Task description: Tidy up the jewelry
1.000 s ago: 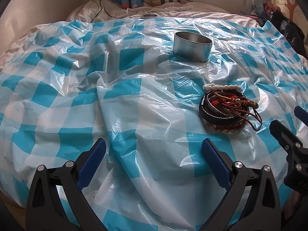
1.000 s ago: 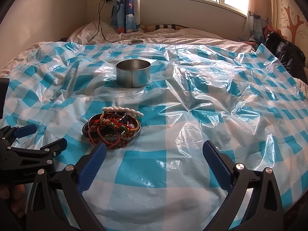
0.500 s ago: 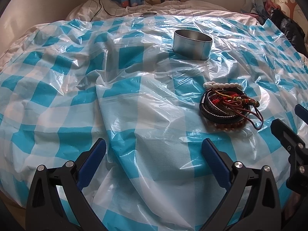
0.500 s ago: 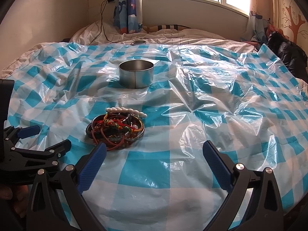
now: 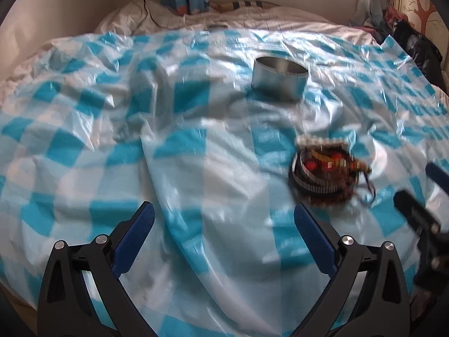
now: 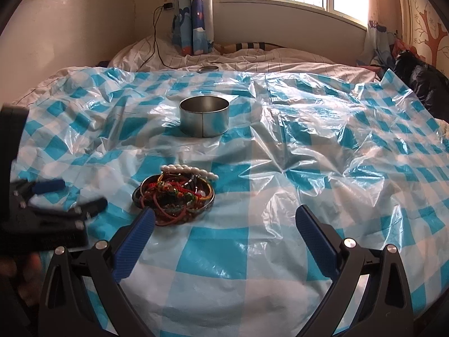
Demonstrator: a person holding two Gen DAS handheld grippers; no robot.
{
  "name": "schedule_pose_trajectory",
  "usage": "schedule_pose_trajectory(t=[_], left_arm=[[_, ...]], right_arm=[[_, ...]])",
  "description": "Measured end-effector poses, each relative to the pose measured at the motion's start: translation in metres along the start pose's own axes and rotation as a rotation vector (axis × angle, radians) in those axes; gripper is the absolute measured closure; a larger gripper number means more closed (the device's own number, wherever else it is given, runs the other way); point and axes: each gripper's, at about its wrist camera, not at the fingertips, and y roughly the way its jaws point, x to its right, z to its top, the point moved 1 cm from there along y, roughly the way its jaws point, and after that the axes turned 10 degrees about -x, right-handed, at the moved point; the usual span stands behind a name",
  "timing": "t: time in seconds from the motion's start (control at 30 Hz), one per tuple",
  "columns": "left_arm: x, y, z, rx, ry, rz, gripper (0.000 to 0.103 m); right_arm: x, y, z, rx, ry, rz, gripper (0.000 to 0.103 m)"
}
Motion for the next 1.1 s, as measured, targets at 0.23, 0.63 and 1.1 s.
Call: schedule_pose_trajectory(t=[0.23, 0.63, 1.1], left_arm=[[-0.007, 0.007, 0.02, -0.002, -0.019, -0.027, 0.007], [0.01, 0.017, 0.036, -0.049, 0.077, -0.114, 0.007], [0.035, 0.051, 0.093, -0.217, 0.032, -0.556, 0.009]], right_arm=[[0.004, 0.004, 0.003, -0.023, 0.01, 0.039, 0.007], [0.017, 0.0, 0.025, -0.046, -0.071, 0.078, 0.007], [0.052, 0.045, 0.067, -0.147, -0.037, 0.1, 0.007]])
